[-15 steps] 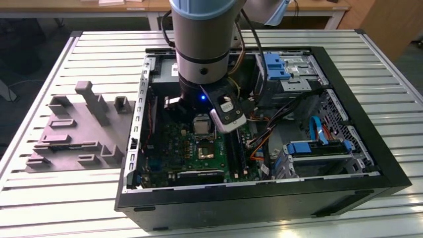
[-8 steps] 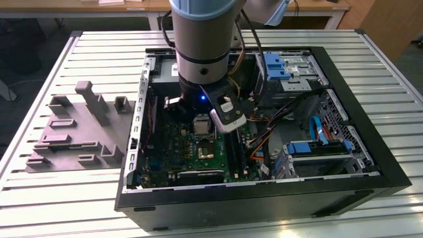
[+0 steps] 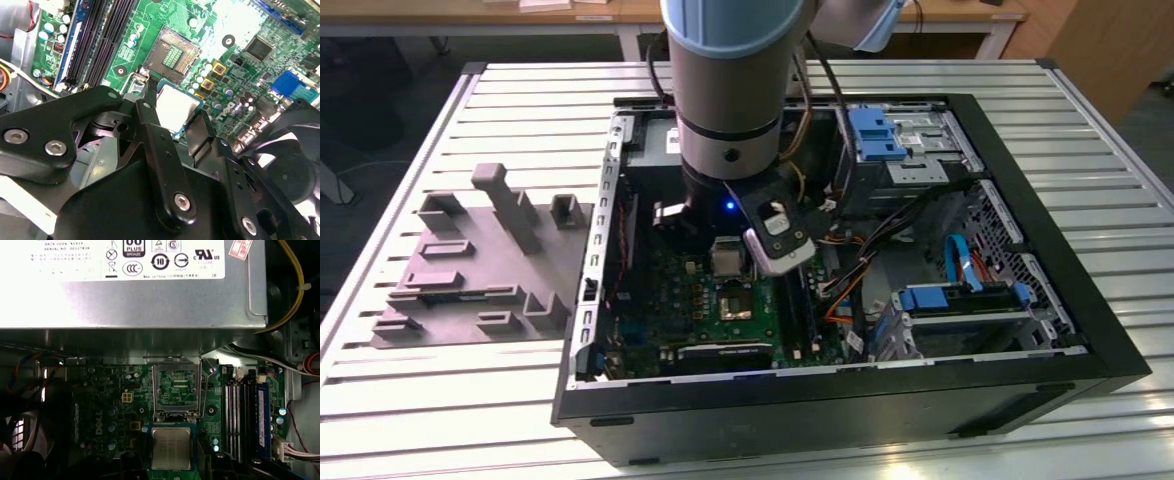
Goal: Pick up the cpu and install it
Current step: 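Place the cpu into insertion slot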
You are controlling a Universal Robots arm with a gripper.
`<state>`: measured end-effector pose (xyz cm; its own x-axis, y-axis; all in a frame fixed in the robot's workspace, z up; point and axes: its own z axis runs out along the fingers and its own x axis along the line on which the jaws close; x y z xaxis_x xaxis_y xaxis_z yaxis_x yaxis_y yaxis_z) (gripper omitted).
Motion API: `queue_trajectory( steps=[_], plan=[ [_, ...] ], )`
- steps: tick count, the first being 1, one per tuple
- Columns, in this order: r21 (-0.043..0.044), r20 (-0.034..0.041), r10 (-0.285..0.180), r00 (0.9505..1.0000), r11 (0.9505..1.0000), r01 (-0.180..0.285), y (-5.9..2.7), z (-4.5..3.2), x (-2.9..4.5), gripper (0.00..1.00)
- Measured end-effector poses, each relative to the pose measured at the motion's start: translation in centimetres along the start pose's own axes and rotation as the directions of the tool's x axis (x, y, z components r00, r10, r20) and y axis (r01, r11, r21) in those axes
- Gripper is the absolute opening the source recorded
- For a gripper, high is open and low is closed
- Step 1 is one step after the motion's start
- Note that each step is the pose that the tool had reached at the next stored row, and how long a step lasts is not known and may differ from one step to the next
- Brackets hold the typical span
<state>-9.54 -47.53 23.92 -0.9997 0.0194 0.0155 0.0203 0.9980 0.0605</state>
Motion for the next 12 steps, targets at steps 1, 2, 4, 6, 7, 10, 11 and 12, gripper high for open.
queue_trajectory(
  steps=[1, 2, 4, 6, 7, 10, 11, 12],
  plan=[
    [0.0000, 0.0000, 0.000, 1.0000, 1.0000, 0.000, -0.02, 0.18, 0.00, 0.47],
    [0.0000, 0.0000, 0.000, 1.0000, 1.0000, 0.000, -0.05, 0.36, 0.00, 0.47],
    [0.0002, -0.0001, 0.000, 1.0000, 1.0000, 0.000, -0.17, 0.58, -0.02, 0.47],
    [0.0017, 0.0001, 0.000, 1.0000, 1.0000, 0.000, -0.27, 0.72, -0.05, 0.47],
    [0.0034, 0.0000, 0.000, 1.0000, 1.0000, 0.000, -0.32, 0.76, -0.07, 0.47],
    [0.0062, 0.0001, 0.000, 1.0000, 1.0000, 0.000, -0.46, 0.88, -0.17, 0.47],
    [0.0067, 0.0001, 0.000, 1.0000, 1.0000, 0.000, -0.51, 0.93, -0.21, 0.47],
    [0.0071, 0.0002, 0.000, 1.0000, 1.0000, 0.000, -0.55, 0.98, -0.25, 0.47]
  ],
)
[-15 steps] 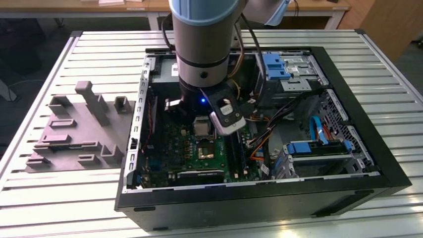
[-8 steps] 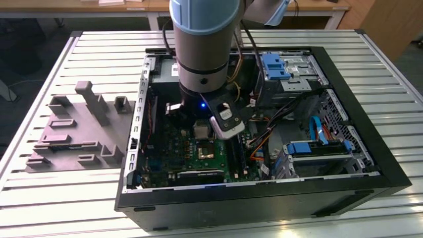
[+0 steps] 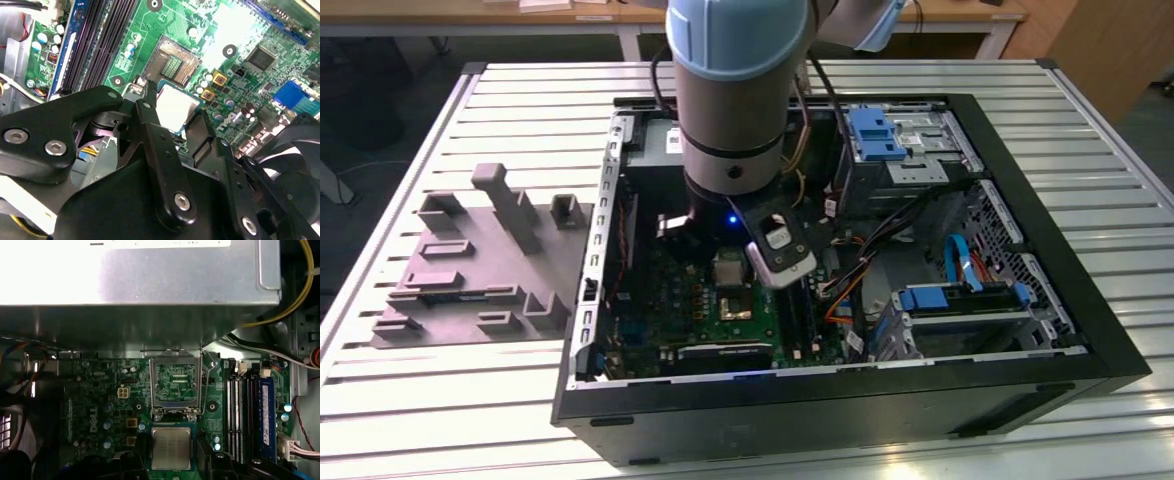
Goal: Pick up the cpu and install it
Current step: 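Place the cpu into insertion slot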
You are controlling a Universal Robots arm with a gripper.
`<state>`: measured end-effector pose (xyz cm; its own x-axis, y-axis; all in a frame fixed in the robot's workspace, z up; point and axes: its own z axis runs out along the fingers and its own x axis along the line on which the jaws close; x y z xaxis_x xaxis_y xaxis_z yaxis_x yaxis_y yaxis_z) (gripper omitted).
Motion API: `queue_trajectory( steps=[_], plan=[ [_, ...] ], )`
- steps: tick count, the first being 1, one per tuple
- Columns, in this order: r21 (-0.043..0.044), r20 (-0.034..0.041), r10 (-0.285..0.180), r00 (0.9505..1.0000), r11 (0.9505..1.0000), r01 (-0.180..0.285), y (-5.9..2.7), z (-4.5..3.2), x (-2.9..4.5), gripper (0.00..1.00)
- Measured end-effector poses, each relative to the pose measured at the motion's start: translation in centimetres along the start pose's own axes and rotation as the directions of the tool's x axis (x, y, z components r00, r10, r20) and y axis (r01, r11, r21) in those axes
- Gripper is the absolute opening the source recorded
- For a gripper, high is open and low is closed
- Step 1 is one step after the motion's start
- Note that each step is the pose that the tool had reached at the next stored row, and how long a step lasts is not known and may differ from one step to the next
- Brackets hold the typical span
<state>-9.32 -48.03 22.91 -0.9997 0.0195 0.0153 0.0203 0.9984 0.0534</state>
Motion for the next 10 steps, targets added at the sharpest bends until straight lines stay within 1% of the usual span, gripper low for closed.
queue_trajectory(
  steps=[5, 10],
  plan=[
    [0.0011, 0.0000, 0.000, 1.0000, 1.0000, 0.000, -0.19, 0.35, -0.11, 0.47],
    [0.0014, 0.0000, 0.000, 1.0000, 1.0000, 0.000, -0.23, 1.09, -0.13, 0.47]
  ],
)
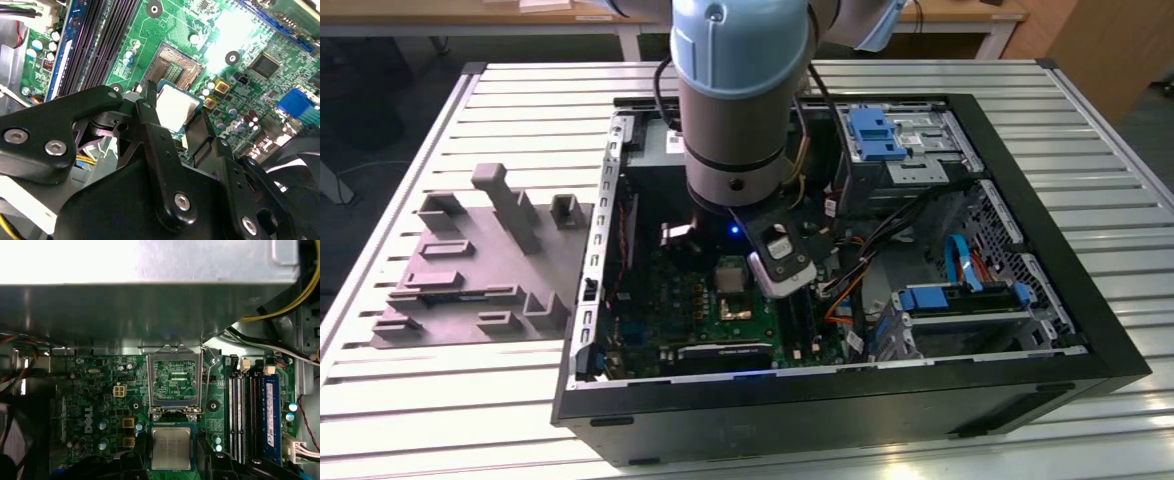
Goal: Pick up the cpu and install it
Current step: 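Place the cpu into insertion slot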
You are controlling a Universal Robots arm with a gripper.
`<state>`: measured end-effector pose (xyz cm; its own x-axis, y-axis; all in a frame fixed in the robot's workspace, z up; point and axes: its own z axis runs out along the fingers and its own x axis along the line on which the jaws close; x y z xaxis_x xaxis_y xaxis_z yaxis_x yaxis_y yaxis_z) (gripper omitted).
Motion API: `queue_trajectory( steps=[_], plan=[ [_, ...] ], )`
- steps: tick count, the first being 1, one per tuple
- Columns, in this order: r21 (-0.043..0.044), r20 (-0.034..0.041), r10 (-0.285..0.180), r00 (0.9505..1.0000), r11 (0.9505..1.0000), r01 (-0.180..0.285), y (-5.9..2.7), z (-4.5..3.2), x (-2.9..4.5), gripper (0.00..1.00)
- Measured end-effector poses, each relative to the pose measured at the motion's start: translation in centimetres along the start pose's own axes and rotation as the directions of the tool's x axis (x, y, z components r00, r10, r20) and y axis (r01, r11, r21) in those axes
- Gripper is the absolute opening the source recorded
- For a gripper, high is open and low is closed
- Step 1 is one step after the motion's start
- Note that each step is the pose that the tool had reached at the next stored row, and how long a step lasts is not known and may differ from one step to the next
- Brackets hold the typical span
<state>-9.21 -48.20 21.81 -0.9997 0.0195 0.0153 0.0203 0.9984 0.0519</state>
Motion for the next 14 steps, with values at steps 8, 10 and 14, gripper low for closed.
queue_trajectory(
  steps=[8, 10, 14],
  plan=[
    [0.0001, -0.0001, 0.000, 1.0000, 1.0000, 0.000, 0.00, 0.04, 0.00, 0.47],
    [0.0001, 0.0000, 0.000, 1.0000, 1.0000, 0.000, 0.00, 0.04, 0.00, 0.47],
    [0.0007, 0.0000, 0.000, 1.0000, 1.0000, 0.000, 0.00, 0.06, -0.01, 0.47]
  ],
)
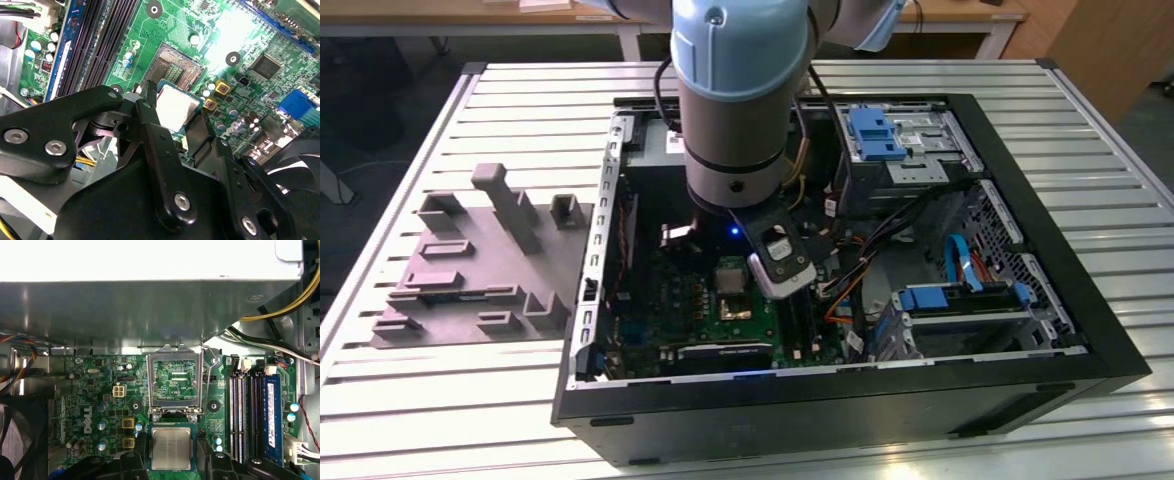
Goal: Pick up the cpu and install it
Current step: 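Place the cpu into insertion slot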
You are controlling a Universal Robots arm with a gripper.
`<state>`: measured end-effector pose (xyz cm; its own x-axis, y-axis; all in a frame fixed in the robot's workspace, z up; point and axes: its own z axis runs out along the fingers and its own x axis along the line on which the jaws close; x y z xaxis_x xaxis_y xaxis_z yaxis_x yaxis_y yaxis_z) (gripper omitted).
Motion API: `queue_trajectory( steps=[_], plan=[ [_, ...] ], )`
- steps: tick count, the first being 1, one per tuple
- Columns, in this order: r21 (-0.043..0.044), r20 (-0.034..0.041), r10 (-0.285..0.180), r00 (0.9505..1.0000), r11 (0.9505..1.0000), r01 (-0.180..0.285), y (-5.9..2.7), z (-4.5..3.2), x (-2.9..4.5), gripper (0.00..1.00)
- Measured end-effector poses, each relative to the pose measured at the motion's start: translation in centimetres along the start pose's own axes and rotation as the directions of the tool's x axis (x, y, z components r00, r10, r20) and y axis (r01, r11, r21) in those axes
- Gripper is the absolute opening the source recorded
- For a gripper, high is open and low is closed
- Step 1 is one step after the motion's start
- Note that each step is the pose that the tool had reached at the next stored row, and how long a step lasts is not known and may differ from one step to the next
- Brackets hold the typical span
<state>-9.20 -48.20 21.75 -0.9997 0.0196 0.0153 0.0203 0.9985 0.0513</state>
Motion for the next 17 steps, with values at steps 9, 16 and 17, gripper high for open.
queue_trajectory(
  steps=[9, 16, 17],
  plan=[
    [0.0131, 0.0003, 0.000, 1.0000, 0.9999, 0.000, -0.16, 0.16, -0.01, 0.47],
    [0.0131, 0.0003, 0.000, 1.0000, 0.9999, 0.000, -0.61, 0.89, -0.29, 0.47],
    [0.0131, 0.0003, 0.000, 1.0000, 0.9999, 0.000, -0.66, 0.99, -0.30, 0.47]
  ],
)
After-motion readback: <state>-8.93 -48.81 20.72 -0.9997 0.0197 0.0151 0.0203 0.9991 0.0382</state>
